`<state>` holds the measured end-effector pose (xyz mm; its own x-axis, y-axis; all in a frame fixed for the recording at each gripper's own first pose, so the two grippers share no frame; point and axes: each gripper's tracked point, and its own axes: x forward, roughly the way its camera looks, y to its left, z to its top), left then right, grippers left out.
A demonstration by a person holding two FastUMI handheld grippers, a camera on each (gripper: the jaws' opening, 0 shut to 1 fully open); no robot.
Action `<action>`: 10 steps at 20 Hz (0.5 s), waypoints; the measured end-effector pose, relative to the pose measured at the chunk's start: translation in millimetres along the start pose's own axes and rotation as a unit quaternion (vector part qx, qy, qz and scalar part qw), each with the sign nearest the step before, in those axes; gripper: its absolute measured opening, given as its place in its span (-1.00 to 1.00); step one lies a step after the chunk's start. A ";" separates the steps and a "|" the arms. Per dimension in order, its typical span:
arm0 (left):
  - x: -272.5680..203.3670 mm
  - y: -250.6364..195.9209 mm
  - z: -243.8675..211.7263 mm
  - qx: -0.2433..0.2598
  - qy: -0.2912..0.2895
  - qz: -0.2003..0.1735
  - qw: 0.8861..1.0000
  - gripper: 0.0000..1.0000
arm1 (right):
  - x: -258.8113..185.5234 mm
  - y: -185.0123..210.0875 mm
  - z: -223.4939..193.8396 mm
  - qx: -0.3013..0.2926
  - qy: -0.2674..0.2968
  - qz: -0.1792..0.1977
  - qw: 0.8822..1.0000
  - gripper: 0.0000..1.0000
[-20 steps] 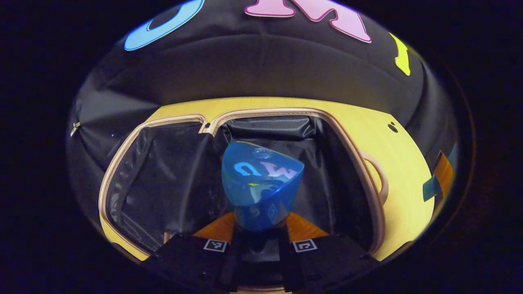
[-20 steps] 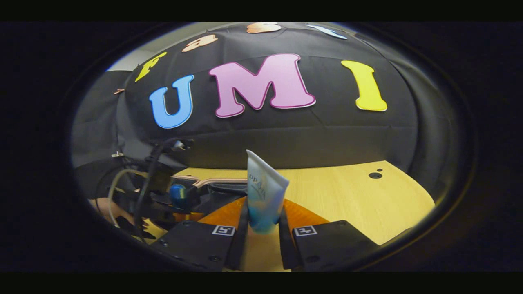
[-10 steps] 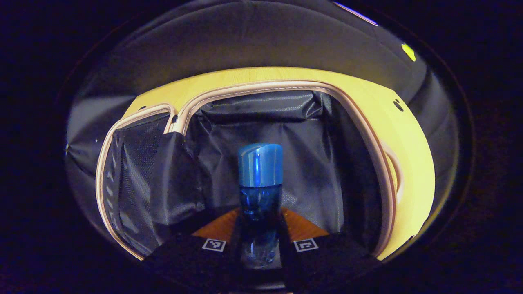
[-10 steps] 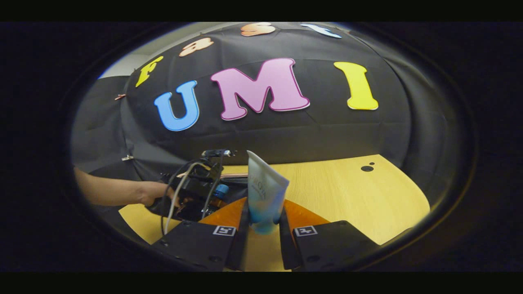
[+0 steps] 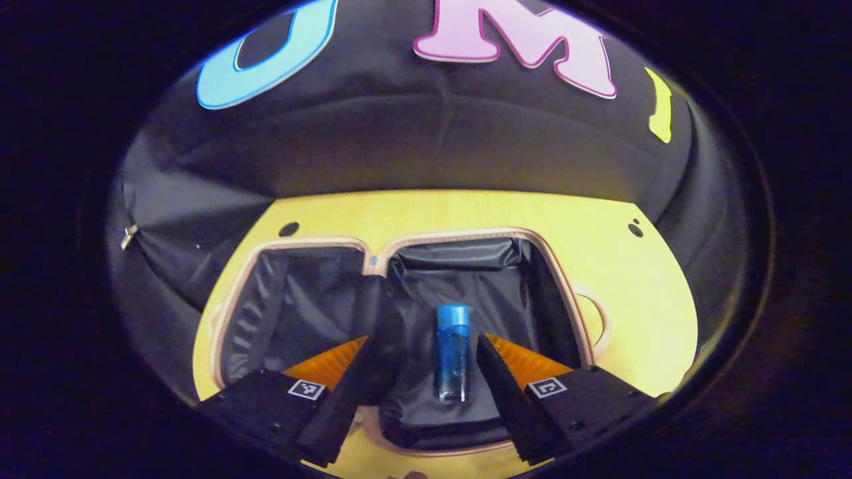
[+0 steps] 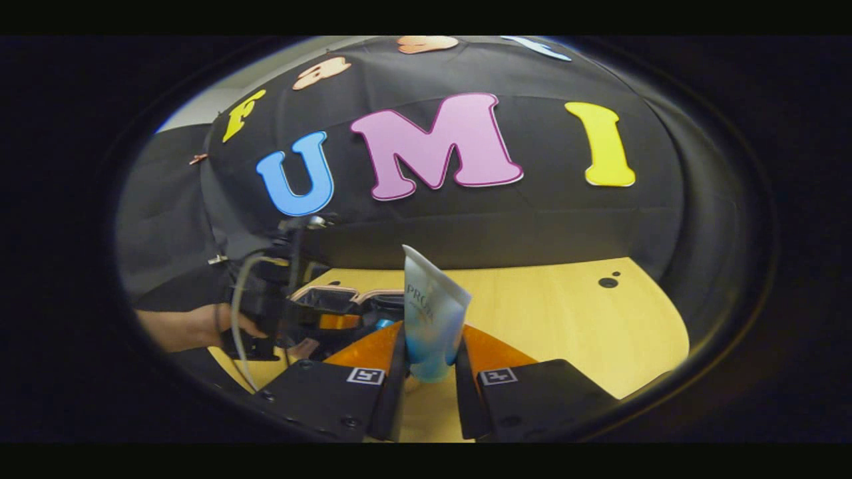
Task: First open the suitcase, pack the skin care products into it, and then close the suitcase.
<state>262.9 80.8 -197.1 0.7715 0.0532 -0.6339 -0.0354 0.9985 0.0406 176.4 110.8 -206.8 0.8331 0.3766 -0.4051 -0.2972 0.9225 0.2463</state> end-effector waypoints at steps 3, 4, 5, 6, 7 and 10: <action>-59.2 28.5 14.1 -0.009 -0.061 0.003 0.998 0.89 | 39.4 13.5 -9.4 -0.015 0.035 -0.002 0.999 -0.27; -73.0 37.9 13.9 -0.016 -0.069 0.007 0.997 0.90 | 53.5 18.4 -18.4 -0.019 0.056 -0.001 0.998 -0.27; -83.0 47.8 14.1 -0.020 -0.082 0.016 0.996 0.89 | 68.5 24.2 -27.4 -0.018 0.074 0.002 0.997 -0.27; -90.2 53.7 16.3 -0.023 -0.093 0.015 0.995 0.89 | 85.4 30.8 -42.3 -0.010 0.098 0.001 0.995 -0.27; -95.5 59.2 14.7 -0.027 -0.096 0.016 0.995 0.89 | 98.9 34.2 -58.6 -0.006 0.125 0.000 0.992 -0.27; -103.9 75.5 1.9 -0.048 -0.095 0.017 0.994 0.89 | 130.4 44.4 -116.6 -0.013 0.209 -0.012 0.978 -0.27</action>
<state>181.2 150.7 -126.6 0.8742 0.0928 -0.4765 -0.1162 0.9930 -0.0199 217.4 210.8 -351.4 0.5790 0.3511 -0.7359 -0.2951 0.9316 0.2123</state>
